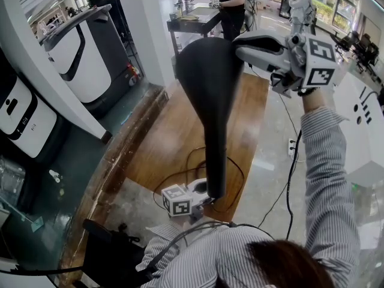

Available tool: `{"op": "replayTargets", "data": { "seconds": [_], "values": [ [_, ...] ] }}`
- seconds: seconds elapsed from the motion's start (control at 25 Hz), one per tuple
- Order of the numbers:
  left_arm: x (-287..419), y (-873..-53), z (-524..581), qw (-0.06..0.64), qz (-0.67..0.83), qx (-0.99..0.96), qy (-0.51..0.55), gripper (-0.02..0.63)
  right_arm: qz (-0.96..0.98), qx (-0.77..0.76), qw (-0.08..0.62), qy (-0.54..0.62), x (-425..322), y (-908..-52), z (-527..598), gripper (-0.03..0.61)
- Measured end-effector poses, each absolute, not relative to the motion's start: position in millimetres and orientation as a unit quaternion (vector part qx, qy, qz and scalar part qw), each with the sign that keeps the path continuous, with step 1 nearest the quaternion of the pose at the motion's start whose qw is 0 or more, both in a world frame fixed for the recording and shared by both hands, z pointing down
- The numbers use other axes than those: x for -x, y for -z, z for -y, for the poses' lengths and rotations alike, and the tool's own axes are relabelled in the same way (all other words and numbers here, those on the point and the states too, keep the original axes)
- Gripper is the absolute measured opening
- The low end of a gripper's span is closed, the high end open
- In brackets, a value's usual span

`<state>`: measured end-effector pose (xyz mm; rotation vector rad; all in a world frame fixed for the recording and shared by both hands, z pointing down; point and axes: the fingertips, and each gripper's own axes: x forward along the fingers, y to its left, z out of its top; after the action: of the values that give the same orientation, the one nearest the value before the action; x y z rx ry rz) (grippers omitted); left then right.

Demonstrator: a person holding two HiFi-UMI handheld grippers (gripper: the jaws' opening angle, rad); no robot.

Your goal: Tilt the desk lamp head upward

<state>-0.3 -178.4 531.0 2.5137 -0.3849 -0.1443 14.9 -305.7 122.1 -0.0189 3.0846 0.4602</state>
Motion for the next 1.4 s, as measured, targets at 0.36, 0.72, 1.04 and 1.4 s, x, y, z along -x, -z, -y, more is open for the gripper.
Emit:
{"op": "replayTargets", "data": {
  "seconds": [0.36, 0.72, 1.04, 1.4],
  "values": [
    [-1.8, -525.6, 174.4, 0.267, 0.137, -0.953, 0.041, 0.19, -0.982, 0.049, 0.032, -0.182, -22.3, -116.6, 312.4, 0.051],
    [2.2, -521.4, 167.2, 0.238, 0.161, -0.958, 0.028, 0.207, -0.958, 0.179, 0.13, -0.184, -74.1, -114.6, 303.9, 0.052],
    [31.5, -504.3, 157.4, 0.203, 0.203, -0.958, 0.021, 0.173, -0.933, 0.311, 0.11, -0.145, -86.7, -207.6, 271.4, 0.052],
    [34.6, -480.5, 142.7, 0.183, 0.266, -0.946, 0.027, 0.063, -0.931, 0.362, 0.046, 0.001, -61.6, -343.1, 215.7, 0.052]
  ]
}}
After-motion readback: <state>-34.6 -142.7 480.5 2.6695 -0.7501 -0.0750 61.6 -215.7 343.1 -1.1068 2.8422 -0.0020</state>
